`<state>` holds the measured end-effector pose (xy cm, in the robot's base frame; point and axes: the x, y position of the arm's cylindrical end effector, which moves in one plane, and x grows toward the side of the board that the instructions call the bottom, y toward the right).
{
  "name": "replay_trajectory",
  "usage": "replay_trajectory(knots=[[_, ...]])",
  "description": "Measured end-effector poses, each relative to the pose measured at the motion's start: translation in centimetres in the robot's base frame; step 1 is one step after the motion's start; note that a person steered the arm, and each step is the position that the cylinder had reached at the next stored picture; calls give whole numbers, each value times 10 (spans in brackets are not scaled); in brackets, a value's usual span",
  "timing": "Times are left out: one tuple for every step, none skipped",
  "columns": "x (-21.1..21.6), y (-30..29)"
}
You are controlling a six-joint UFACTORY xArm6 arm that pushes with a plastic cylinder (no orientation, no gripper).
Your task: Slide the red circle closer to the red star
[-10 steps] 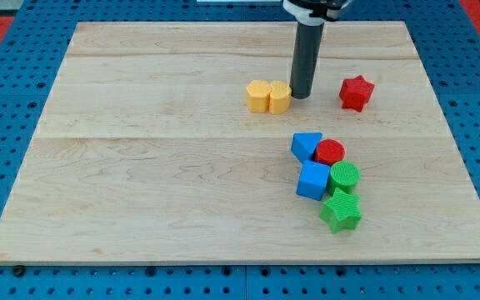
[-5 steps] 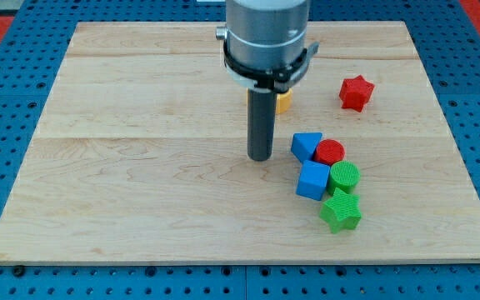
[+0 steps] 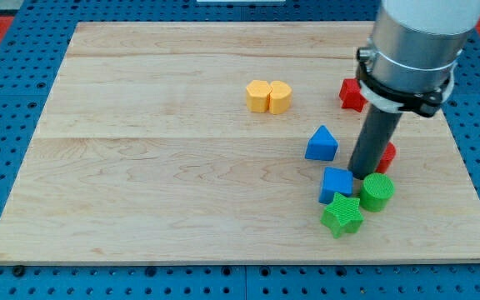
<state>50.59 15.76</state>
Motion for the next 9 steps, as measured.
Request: replay_trajectory(knots=[[1,17],[11,29],[11,40],[0,37],[-15,33],[-29,31],[-31,49],[-32,61],[-37,58]])
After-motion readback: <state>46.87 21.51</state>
